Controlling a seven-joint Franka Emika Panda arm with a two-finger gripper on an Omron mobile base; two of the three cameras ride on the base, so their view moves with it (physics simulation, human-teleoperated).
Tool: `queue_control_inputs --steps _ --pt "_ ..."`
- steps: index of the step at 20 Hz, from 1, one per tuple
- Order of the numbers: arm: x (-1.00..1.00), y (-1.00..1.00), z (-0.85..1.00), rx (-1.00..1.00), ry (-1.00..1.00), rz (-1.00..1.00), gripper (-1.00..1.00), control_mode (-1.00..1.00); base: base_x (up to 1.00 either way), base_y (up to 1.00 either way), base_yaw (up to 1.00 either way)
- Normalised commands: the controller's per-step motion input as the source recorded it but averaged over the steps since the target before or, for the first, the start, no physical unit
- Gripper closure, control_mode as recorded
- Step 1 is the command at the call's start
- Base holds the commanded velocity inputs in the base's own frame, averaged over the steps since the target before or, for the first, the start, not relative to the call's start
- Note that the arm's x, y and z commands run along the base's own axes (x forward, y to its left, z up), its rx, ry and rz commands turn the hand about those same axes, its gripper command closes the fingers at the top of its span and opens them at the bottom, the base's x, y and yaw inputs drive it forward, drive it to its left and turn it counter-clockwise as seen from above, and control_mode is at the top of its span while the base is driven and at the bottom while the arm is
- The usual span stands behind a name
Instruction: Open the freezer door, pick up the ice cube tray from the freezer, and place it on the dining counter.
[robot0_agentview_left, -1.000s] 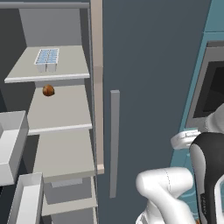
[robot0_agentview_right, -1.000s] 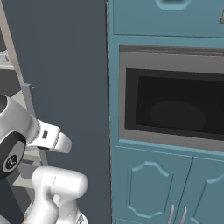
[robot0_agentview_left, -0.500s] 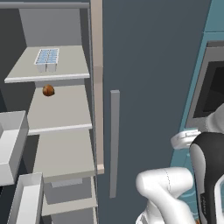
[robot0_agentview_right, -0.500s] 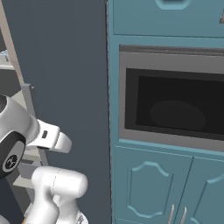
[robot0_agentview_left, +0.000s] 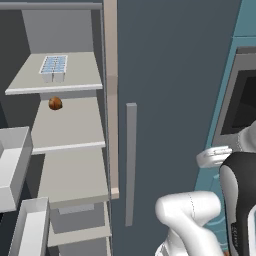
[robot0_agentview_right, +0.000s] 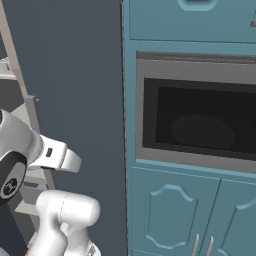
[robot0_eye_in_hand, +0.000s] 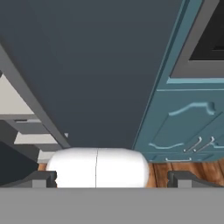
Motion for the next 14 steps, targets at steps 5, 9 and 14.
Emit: queue_control_inputs --steps 5,9,14 --pt "0.00 0.00 0.08 0.00 -0.03 0.00 -1.00 -1.00 0.00 0.00 0.00" --pt "0.00 0.00 0.11 0.00 0.00 0.00 -1.00 -1.00 0.00 0.00 0.00" --pt "0.00 0.00 0.05 0.00 0.00 0.00 -1.00 -1.00 0.00 0.00 0.00"
